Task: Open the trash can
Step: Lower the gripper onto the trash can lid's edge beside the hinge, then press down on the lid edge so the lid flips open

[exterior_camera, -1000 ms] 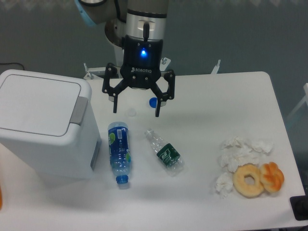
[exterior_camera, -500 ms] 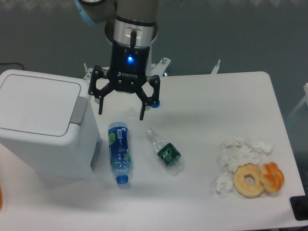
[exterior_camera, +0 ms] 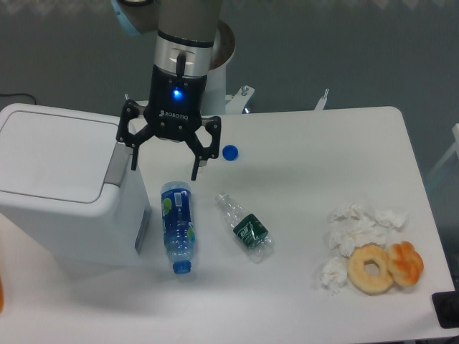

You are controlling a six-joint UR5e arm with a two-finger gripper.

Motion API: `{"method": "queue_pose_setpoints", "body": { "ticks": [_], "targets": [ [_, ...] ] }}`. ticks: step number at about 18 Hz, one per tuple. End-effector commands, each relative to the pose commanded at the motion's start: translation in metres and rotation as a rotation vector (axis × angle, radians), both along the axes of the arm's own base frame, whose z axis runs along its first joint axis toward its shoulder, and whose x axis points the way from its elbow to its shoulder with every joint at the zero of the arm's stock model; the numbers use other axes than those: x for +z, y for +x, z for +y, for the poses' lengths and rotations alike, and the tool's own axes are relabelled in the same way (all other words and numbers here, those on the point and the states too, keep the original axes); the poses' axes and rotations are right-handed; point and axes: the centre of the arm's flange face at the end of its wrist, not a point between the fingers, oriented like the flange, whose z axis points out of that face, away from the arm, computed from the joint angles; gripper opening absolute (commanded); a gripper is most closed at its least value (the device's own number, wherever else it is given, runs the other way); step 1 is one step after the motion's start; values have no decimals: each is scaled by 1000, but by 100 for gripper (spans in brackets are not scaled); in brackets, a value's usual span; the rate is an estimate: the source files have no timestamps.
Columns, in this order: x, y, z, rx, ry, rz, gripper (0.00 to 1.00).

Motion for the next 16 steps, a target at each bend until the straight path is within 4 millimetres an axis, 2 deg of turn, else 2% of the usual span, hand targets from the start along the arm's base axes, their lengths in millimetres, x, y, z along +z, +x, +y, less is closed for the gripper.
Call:
{"method": "queue_pose_setpoints", "body": {
  "ticks": [5,8,16],
  "targets": [
    [-9,4,1,-9,-11,-10,100],
    [-11,15,8,-34,-15,-11,100],
    [-18,18,6,-40,-25,-18,100]
  ]
}}
